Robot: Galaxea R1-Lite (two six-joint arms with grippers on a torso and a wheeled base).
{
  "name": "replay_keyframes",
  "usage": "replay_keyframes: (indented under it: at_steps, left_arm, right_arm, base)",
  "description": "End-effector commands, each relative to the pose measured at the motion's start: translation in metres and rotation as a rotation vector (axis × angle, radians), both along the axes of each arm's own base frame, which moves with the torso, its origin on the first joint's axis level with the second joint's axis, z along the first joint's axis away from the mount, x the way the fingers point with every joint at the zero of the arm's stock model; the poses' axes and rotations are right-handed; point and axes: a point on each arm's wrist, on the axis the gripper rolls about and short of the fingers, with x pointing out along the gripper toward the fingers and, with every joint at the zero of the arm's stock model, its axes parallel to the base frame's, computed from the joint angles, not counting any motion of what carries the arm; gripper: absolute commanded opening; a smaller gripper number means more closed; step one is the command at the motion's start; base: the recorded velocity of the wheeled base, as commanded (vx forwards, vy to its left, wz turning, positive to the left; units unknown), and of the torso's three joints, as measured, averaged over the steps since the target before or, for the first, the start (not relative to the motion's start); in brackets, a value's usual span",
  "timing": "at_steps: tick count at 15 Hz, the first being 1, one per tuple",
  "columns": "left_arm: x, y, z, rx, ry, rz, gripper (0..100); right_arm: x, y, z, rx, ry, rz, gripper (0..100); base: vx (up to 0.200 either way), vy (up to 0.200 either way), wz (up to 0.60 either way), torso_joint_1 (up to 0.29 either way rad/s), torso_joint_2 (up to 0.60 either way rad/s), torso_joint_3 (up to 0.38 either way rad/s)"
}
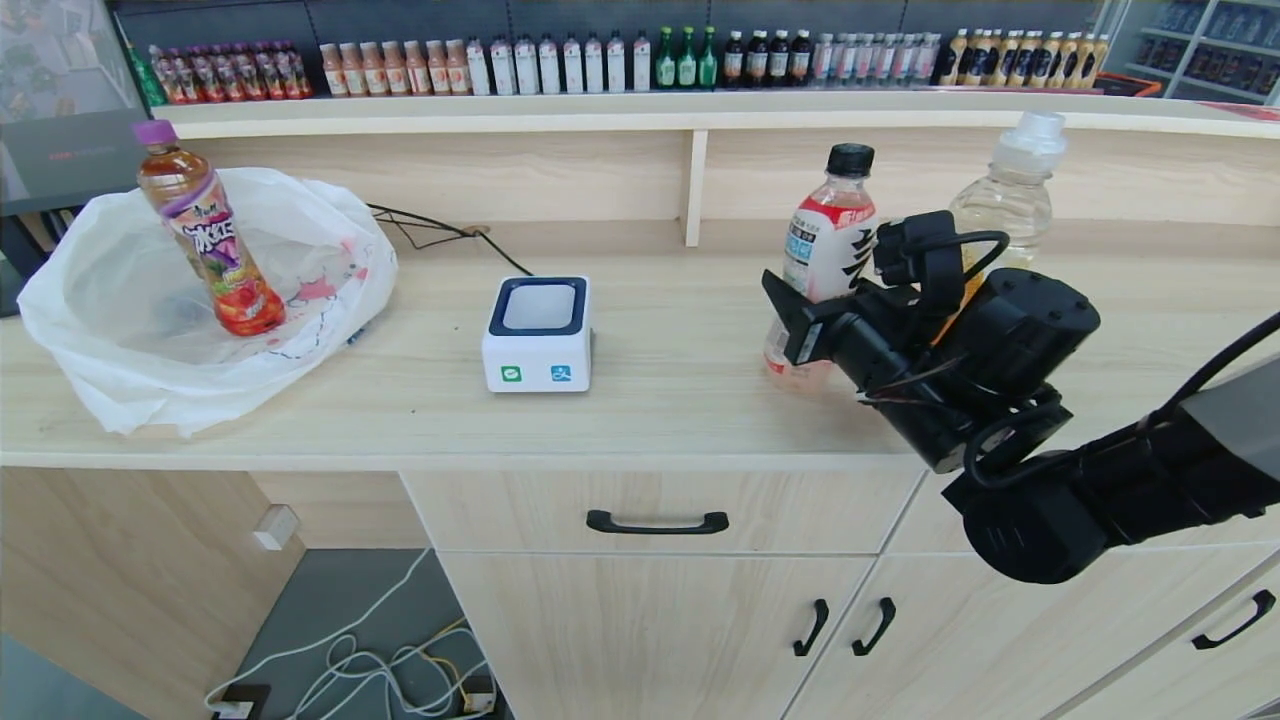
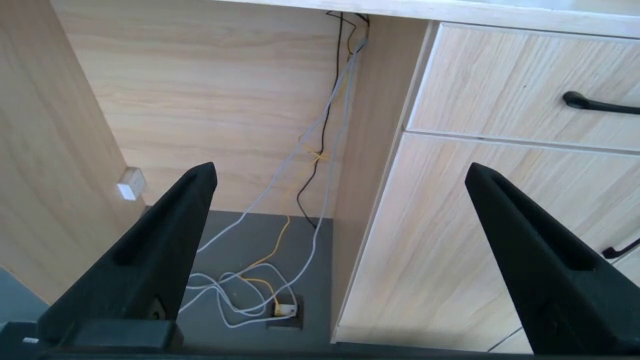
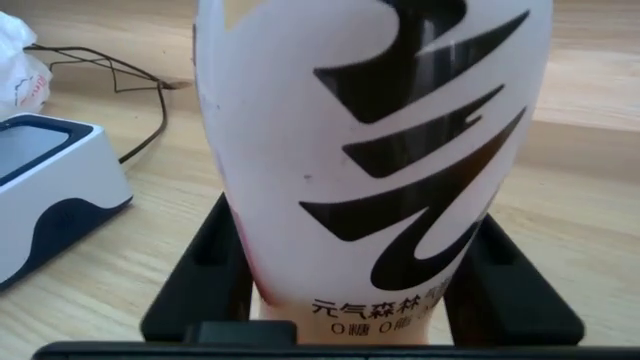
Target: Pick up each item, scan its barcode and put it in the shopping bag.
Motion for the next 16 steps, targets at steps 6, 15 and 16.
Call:
replay_keyframes:
  at_steps: [6, 15, 16]
  left_arm:
    - [0.0, 0.0, 0.0, 0.008, 0.0, -0.002, 100]
    - [0.0, 0.0, 0.0, 0.007, 0.0, -0.002, 100]
    - [0.0, 0.0, 0.0, 0.007, 0.0, -0.002, 100]
  right_arm:
    - [-0.023, 0.003, 0.014, 0.021, -0.045, 0.042, 0]
    - [-0.07, 0.013, 0.026, -0.013, -0.077, 0.122, 0]
    - [-0.077, 0.01, 0.024, -0.018, -0.073, 0.125, 0]
  base:
    - [0.0, 0.0, 0.0, 0.0, 0.0, 0.0]
    - [0.0, 0.0, 0.0, 0.0, 0.0, 0.0]
    - [0.0, 0.0, 0.0, 0.0, 0.0, 0.0]
